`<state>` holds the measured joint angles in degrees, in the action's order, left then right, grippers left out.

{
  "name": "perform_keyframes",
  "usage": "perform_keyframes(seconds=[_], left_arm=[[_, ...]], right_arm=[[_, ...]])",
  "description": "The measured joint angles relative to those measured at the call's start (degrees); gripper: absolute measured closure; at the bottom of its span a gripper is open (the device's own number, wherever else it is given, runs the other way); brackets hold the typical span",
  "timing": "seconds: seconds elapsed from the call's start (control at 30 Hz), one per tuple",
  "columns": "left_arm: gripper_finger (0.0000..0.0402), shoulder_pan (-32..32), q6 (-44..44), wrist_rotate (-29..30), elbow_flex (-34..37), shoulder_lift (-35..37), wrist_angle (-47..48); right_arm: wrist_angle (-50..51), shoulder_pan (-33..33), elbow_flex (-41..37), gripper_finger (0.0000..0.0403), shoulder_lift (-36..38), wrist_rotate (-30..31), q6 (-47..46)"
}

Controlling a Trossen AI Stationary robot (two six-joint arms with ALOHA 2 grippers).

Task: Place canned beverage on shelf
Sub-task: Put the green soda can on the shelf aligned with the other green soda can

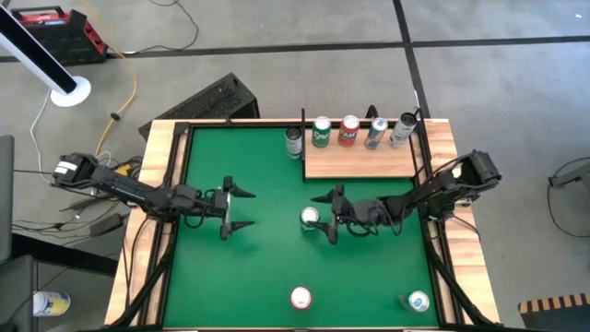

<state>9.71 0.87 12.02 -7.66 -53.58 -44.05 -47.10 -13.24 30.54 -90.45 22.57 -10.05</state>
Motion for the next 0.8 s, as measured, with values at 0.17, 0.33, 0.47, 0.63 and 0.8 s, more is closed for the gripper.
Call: perform_keyframes(seconds=[0.17,0.33,0.47,0.63,0.8], left_arm=[[0.0024,-4.67,0.42,-5.65,0.00,0.00,0.01],[0.0024,-9.05,-1.11,-11.27,0.00,0.00,0.19],[0.0024,-11.37,-2.40,-13.70,-0.02,0.00,0.75],[0.0024,-12.80,-3.04,-14.76,-0.02,0.00,0.81],[0.0024,-13.09,-3.07,-14.83,-0.02,0.00,0.83]], right_arm=[[0.18,-0.71,0.22,0.0020,0.02,-0.16,1.44],[0.71,-0.50,0.22,0.0020,0.02,-0.17,1.53],[2.47,-0.50,0.24,0.0021,0.02,-0.41,1.53],[3.42,-0.43,0.24,0.0021,0.02,-1.57,1.53],[3.42,0.13,0.24,0.0021,0.02,-2.16,1.51]])
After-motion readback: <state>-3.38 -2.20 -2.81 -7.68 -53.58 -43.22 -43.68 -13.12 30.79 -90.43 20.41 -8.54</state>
